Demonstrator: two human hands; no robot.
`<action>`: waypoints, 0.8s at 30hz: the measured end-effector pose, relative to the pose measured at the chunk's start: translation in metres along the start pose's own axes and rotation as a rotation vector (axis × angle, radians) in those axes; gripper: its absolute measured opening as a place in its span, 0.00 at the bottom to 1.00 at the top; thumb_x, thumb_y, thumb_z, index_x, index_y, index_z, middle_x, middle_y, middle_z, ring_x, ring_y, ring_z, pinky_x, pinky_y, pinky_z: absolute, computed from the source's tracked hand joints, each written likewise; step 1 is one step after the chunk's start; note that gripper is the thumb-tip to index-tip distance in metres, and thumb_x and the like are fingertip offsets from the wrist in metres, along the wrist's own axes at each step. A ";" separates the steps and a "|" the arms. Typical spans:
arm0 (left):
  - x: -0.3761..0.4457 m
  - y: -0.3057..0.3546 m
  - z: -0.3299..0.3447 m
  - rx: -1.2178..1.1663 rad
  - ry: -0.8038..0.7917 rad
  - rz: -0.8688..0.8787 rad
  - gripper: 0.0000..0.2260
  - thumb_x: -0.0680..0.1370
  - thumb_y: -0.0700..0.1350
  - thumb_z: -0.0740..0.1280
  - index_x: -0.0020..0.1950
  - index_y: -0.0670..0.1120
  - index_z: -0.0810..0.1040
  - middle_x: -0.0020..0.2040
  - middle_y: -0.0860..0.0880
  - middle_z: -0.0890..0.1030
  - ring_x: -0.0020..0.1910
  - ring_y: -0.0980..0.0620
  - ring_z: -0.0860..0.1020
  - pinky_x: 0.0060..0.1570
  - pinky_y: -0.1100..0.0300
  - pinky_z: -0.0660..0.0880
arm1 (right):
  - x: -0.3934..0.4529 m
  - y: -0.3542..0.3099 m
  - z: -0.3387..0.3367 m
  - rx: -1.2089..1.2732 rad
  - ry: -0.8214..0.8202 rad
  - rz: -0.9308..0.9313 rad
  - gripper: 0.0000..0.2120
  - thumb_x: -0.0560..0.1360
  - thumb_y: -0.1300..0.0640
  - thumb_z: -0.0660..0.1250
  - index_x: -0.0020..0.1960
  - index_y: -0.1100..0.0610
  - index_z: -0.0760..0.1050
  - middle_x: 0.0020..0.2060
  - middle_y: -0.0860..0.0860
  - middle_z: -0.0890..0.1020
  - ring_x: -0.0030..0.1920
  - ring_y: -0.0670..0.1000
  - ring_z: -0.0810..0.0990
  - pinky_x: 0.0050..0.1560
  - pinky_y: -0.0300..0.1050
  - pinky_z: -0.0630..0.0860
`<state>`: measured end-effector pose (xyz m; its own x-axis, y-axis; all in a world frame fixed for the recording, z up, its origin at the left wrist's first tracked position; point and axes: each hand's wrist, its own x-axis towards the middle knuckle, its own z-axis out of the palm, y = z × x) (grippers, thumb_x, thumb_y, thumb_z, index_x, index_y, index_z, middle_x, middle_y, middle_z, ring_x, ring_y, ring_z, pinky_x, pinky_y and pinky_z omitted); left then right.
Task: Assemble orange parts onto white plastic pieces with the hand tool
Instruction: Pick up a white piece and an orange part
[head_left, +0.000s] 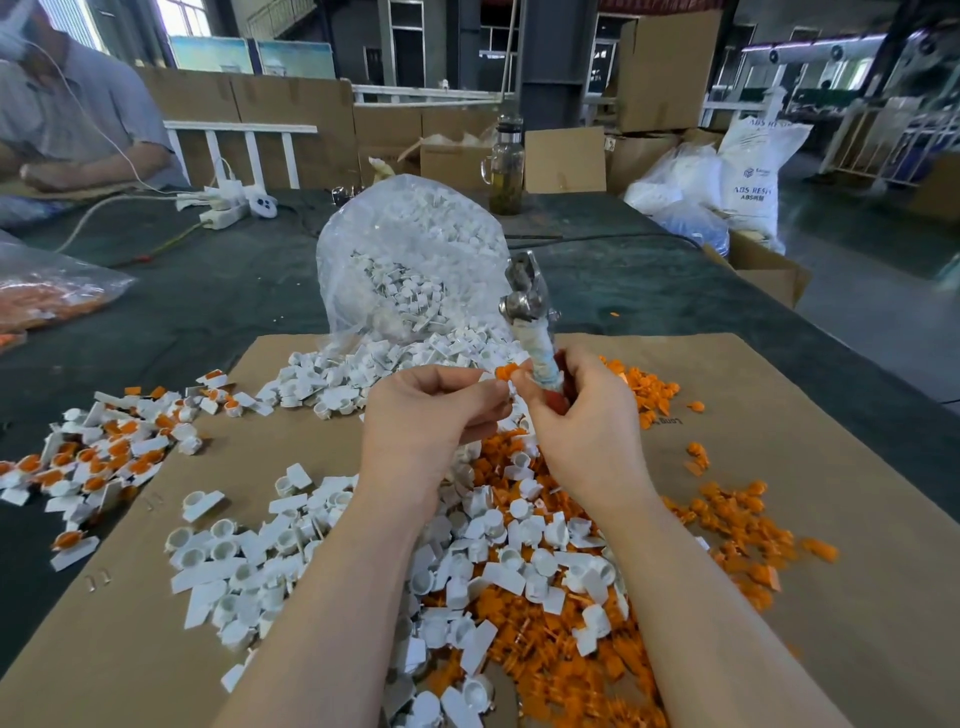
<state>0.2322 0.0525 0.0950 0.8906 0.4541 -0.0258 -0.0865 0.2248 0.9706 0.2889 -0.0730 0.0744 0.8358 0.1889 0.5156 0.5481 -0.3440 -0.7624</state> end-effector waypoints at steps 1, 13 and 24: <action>0.000 0.000 0.000 0.001 0.003 0.009 0.08 0.69 0.34 0.77 0.45 0.36 0.82 0.37 0.40 0.85 0.35 0.49 0.85 0.34 0.63 0.80 | 0.000 0.000 0.000 -0.001 0.002 -0.005 0.06 0.76 0.55 0.70 0.48 0.48 0.74 0.38 0.43 0.80 0.40 0.42 0.79 0.36 0.35 0.75; 0.000 -0.002 0.001 0.204 0.060 0.146 0.06 0.68 0.36 0.78 0.40 0.44 0.84 0.34 0.46 0.85 0.37 0.47 0.86 0.45 0.52 0.84 | -0.001 -0.003 -0.001 -0.039 0.017 -0.058 0.09 0.75 0.59 0.71 0.47 0.47 0.73 0.38 0.39 0.79 0.39 0.41 0.79 0.37 0.31 0.73; -0.002 -0.001 0.004 0.317 0.089 0.202 0.06 0.68 0.41 0.78 0.38 0.50 0.84 0.34 0.52 0.85 0.38 0.49 0.85 0.44 0.54 0.83 | 0.001 -0.003 -0.002 -0.064 -0.027 -0.029 0.07 0.76 0.56 0.71 0.53 0.52 0.77 0.43 0.45 0.82 0.45 0.44 0.81 0.45 0.44 0.80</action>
<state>0.2319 0.0476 0.0949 0.8264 0.5380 0.1664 -0.1014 -0.1485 0.9837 0.2883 -0.0734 0.0780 0.8204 0.2243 0.5260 0.5699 -0.3962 -0.7198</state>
